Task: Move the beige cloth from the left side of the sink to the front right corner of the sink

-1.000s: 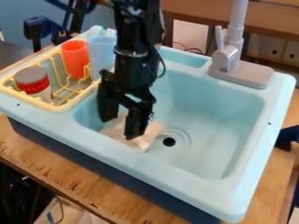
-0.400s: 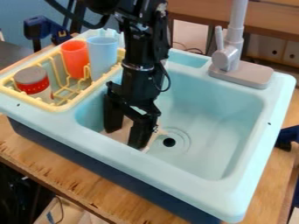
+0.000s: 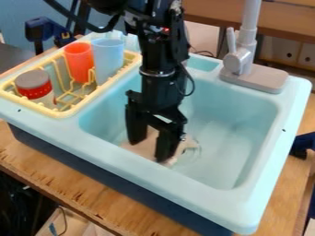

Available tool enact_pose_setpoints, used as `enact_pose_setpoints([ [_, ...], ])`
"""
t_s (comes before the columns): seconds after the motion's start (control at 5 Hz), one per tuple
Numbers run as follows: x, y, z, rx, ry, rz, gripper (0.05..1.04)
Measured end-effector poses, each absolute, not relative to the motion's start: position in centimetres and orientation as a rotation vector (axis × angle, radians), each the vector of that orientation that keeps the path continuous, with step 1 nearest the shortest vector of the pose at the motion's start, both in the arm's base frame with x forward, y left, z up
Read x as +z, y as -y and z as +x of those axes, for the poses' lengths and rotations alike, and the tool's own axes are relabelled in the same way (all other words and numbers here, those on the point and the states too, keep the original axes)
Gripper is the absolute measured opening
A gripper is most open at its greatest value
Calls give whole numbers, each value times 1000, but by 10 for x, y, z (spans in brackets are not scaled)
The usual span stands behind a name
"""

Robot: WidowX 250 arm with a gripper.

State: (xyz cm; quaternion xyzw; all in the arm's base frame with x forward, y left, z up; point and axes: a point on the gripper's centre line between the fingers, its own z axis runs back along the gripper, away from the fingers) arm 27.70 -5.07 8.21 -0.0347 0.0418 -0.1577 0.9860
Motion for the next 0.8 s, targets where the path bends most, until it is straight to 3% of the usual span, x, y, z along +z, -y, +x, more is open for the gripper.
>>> enact_pose_setpoints([
  [0.2, 85, 83, 279, -320, -25, -199, 1001],
  [0.4, 84, 109, 272, -371, -56, -246, 1001],
  [0.6, 86, 116, 264, -351, -77, -268, 1001],
  [0.8, 92, 122, 252, -316, -117, -205, 1001],
])
